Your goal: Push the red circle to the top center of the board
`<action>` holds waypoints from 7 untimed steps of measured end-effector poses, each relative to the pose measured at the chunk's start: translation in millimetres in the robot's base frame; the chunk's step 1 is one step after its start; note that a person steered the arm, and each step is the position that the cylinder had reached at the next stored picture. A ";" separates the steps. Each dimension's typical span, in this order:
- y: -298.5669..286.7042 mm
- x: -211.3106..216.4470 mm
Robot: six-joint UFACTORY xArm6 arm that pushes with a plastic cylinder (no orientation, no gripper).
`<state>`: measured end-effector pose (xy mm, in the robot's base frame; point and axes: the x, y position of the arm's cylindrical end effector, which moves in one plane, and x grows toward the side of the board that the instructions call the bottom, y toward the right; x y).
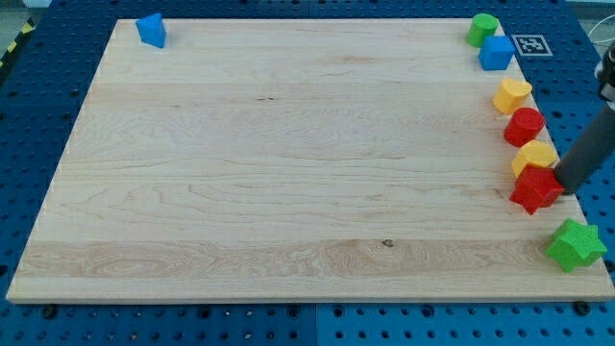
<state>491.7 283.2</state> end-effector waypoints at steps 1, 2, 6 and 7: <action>7.9 -29.3; -6.9 -60.1; -30.7 -76.8; -53.6 -101.3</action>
<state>390.4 229.6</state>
